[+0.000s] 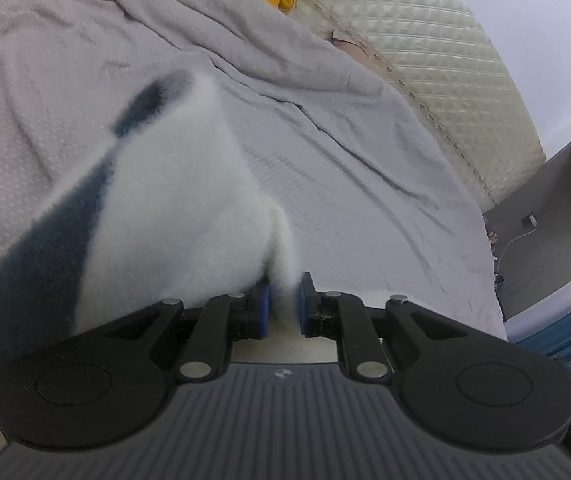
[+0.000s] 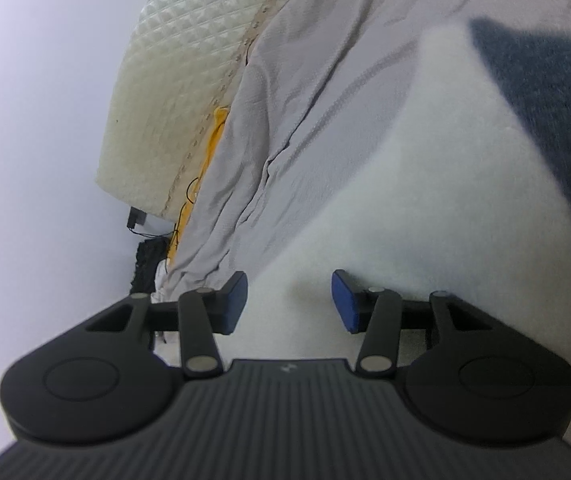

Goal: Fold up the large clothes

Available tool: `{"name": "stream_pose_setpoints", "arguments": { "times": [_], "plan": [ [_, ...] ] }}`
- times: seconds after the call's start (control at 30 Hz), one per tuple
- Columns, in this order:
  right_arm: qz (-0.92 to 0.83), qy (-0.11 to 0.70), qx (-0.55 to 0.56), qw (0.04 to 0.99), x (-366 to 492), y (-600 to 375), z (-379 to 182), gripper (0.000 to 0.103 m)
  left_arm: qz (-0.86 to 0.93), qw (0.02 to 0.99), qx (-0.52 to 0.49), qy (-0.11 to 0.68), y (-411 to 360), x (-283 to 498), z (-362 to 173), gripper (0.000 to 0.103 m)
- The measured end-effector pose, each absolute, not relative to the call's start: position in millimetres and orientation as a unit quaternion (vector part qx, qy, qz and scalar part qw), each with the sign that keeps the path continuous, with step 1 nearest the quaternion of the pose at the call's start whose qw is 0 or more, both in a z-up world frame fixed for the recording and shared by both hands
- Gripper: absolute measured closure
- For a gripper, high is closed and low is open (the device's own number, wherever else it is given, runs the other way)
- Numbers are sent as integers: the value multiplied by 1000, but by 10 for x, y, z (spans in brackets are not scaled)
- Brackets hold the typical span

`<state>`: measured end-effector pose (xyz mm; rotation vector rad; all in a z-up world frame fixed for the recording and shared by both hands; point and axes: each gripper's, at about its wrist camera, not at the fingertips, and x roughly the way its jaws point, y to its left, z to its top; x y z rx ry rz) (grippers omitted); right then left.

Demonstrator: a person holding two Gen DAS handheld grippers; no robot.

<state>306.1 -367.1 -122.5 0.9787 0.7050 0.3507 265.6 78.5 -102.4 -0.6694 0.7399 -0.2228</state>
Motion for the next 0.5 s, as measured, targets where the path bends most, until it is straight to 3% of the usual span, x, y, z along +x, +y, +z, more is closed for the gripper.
{"name": "stream_pose_setpoints", "arguments": {
  "times": [0.3,0.37,0.43,0.5],
  "plan": [
    [179,328,415,829,3000,-3617,-1144,56,-121,876,-315,345,809,2568,-965,85],
    [179,327,397,839,2959,-3587,-1079,55,-126,875,-319,343,808,2497,-904,77],
    [174,323,366,855,2903,-3549,-1002,55,-128,879,-312,336,808,2402,-816,57],
    [162,316,321,878,2827,-3500,-911,52,-125,887,-303,326,794,2287,-721,50]
  ]
}}
